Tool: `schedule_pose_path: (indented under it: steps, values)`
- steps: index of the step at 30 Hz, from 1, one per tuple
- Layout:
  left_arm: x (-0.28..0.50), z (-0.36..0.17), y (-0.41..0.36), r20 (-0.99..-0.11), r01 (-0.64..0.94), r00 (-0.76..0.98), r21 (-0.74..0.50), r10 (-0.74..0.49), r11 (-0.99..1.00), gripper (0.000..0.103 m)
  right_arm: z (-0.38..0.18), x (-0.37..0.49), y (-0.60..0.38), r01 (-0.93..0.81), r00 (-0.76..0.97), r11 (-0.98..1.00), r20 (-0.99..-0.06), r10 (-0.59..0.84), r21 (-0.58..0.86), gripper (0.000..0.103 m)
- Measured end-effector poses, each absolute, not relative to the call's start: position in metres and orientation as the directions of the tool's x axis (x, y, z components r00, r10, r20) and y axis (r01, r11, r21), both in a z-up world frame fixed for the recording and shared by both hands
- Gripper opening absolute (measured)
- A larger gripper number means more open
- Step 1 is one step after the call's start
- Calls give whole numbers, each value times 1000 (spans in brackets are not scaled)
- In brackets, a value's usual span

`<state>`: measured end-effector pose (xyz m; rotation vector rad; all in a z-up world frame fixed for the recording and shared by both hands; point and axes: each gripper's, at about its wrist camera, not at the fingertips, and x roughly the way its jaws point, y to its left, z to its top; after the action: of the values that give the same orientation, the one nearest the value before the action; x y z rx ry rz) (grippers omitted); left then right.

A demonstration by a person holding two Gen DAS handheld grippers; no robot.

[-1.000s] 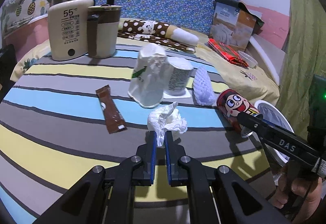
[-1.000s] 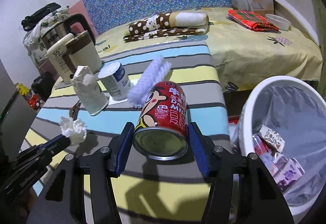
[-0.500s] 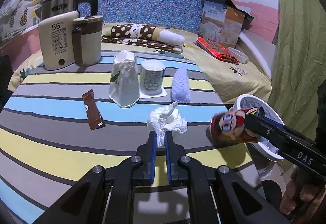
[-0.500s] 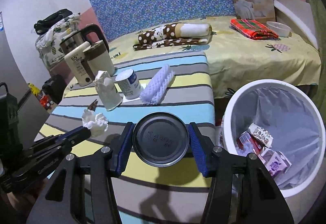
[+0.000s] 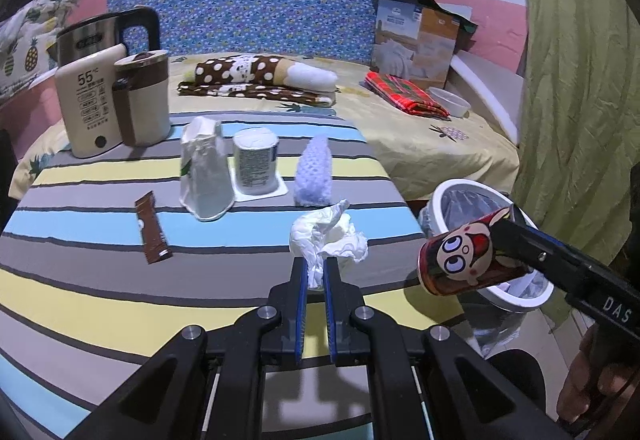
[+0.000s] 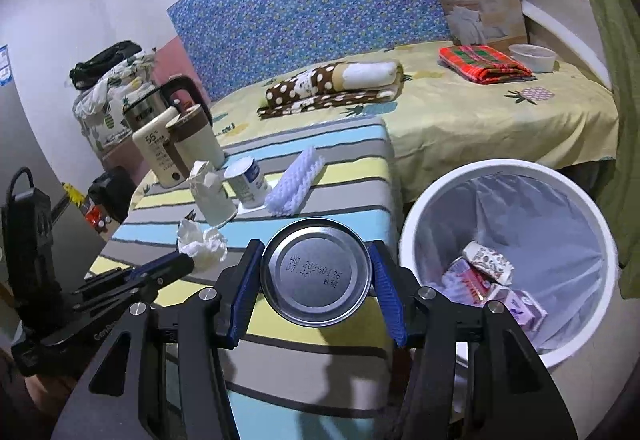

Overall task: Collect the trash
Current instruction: 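Carry the tissue and can over the white bin and open both tools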

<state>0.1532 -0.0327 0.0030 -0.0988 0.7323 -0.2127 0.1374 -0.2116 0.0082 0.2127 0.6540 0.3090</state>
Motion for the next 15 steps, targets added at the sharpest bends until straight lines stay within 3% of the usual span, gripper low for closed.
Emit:
schedule_pose_path:
  steps: [15]
  values:
    - [167,9,-100,-655,290,682,-167,-326,942,8,12,123,-278,-53,815,950,-537,219,306,55]
